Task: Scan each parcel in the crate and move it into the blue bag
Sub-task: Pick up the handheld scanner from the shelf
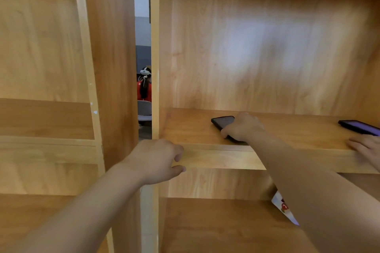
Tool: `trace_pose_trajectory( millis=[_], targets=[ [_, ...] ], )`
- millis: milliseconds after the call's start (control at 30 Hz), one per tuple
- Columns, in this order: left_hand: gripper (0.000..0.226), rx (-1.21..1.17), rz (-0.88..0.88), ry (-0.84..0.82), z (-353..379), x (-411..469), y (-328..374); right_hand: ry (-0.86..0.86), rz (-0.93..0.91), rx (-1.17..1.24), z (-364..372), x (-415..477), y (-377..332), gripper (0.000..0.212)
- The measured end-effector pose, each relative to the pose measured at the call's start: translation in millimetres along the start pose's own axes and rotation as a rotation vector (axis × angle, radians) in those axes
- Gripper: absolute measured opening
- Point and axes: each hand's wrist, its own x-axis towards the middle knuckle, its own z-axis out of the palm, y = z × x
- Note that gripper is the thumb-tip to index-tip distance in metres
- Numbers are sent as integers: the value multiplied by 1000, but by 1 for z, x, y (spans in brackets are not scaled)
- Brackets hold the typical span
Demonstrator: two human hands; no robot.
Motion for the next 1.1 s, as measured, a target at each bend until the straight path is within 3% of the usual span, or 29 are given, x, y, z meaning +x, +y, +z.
trace_pose_trajectory(
  millis=[100,267,400,533,733,833,1000,1100],
  targets=[
    [31,-11,-48,-25,-1,-20,7,25,-45,76,-3,-18,4,58],
    [24,-14,-180,-81,-2,-68,22,174,-77,311,7,-61,12,69],
    [25,-32,-307,-139,-4,-116,36,280,-262,418,13,-104,13,74],
    [27,-61,-419,-159,-4,-174,53,141,-513,501,22,-149,10,75],
    [31,-142,-664,-145,-11,-270,74,-96,-850,286,48,-222,-11,81],
    [31,-305,-823,-39,-21,-320,81,-214,-1018,201,63,-261,-31,86],
    [63,-521,-996,178,-41,-397,95,-421,-1244,115,84,-340,-70,88],
    [65,-577,-1058,250,-51,-444,100,-550,-1321,145,99,-392,-96,85]
  ],
)
